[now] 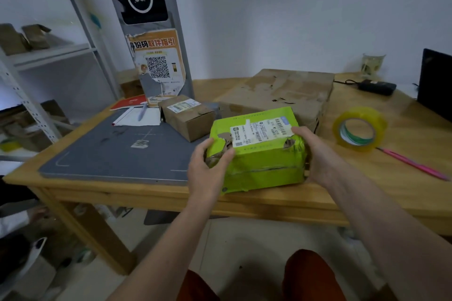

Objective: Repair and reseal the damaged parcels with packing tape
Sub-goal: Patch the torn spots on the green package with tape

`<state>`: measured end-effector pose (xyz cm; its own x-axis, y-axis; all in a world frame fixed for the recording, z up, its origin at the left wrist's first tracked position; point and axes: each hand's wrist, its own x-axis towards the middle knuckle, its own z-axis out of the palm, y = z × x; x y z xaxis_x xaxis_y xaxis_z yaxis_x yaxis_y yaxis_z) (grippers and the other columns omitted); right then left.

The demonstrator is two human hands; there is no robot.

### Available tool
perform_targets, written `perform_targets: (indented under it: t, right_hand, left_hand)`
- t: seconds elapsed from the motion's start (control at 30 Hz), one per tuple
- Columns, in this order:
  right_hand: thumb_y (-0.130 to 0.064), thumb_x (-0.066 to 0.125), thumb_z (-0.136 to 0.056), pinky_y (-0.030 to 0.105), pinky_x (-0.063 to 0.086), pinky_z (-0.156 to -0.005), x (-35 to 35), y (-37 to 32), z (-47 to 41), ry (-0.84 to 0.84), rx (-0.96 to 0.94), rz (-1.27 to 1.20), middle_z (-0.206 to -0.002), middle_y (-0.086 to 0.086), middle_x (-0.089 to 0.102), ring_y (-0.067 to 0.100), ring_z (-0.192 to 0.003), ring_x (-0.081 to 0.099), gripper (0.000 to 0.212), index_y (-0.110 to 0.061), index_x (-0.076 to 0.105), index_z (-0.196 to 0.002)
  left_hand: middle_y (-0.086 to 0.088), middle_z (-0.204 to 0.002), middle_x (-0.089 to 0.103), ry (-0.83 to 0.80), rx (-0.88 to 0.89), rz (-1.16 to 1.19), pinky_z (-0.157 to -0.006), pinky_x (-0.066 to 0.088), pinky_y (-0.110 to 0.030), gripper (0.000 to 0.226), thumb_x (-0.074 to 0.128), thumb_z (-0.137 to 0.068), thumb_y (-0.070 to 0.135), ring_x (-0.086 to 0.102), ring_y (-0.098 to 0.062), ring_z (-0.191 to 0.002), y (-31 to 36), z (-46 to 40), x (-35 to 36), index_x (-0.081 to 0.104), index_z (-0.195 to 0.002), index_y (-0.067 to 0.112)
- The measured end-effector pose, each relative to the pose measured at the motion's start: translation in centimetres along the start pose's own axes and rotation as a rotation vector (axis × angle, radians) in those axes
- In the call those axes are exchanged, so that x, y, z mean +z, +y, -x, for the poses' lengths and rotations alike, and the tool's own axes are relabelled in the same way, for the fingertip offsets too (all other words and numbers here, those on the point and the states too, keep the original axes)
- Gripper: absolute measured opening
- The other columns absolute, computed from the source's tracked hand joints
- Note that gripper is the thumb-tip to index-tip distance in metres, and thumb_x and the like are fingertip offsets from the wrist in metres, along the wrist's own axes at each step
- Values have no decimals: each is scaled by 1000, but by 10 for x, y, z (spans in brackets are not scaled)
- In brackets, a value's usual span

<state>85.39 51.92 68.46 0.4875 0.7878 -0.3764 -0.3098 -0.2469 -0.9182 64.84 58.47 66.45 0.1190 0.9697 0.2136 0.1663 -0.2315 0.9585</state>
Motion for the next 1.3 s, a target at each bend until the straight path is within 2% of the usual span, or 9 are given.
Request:
perform_targets:
  t: [0.13,0.33,0.53,0.67,0.73,0.83,0.97,1.1,1.3]
  right_hand:
    - [-52,64,-80,38,52,-81,3,-10,-17,-3,-33,16,-101,4,73,25,-93,67,35,-25,72,-99]
    - [-53,63,-81,45,47,-97,3,-2,-26,-13,-22,55,-101,4,74,27,-100,66,36,-25,73,-101]
    - [-41,58,-87,38,52,-78,12,-8,-26,29,-32,-30,-86,6,73,25,-75,67,26,-19,72,-93]
    - [-35,53,-93,35,41,-93,19,-11,-21,334,-442,346,-117,1,59,19,-107,53,27,-15,61,-111]
    - [-28,56,-92,25,32,-94,28,-13,-12,400,-759,631,-117,-4,54,16,-119,44,26,-16,60,-115]
    - [-18,59,-90,19,29,-89,48,-9,-6,214,-923,731,-113,-2,60,17,-115,47,16,-17,66,-104]
    - [-22,56,-91,39,44,-92,68,-1,-2,23,-893,865,-108,-2,65,19,-107,54,15,-20,69,-98]
    - [-22,53,-94,41,44,-90,72,-4,0,2,-883,955,-105,0,66,21,-106,52,18,-19,69,-101]
    - [-15,50,-96,34,41,-83,75,-5,8,-42,-923,991,-97,-2,64,18,-99,50,21,-19,69,-102]
  left_hand:
    - [13,-114,52,-12,114,-72,-92,47,-25,36,80,-78,29,55,0,-105,-11,1,0,60,-106,40]
    - [4,-107,49,23,220,-156,-73,38,-1,32,83,-73,26,47,21,-91,-15,-1,-5,62,-93,40]
    - [12,-114,46,-88,108,-98,-79,41,-14,46,65,-77,59,49,11,-98,-8,-11,-11,55,-115,36]
    - [4,-135,40,-202,127,-207,-90,38,-12,21,64,-91,35,43,-8,-127,-5,-28,-17,57,-110,37]
    - [5,-147,32,-281,143,-293,-107,37,-29,30,69,-89,28,30,-12,-138,-6,-41,-21,60,-117,33]
    - [7,-154,27,-427,149,-445,-115,29,-41,49,71,-87,27,25,-17,-143,2,-53,-25,56,-133,25]
    - [6,-153,31,-539,235,-572,-109,25,-20,53,72,-87,24,31,-11,-140,13,-62,-28,54,-136,24]
    - [5,-150,35,-588,257,-600,-95,24,-7,53,76,-82,24,34,4,-126,22,-67,-31,57,-132,24]
    - [8,-151,33,-733,169,-527,-113,32,-28,54,77,-82,16,35,-3,-136,35,-69,-42,57,-132,22]
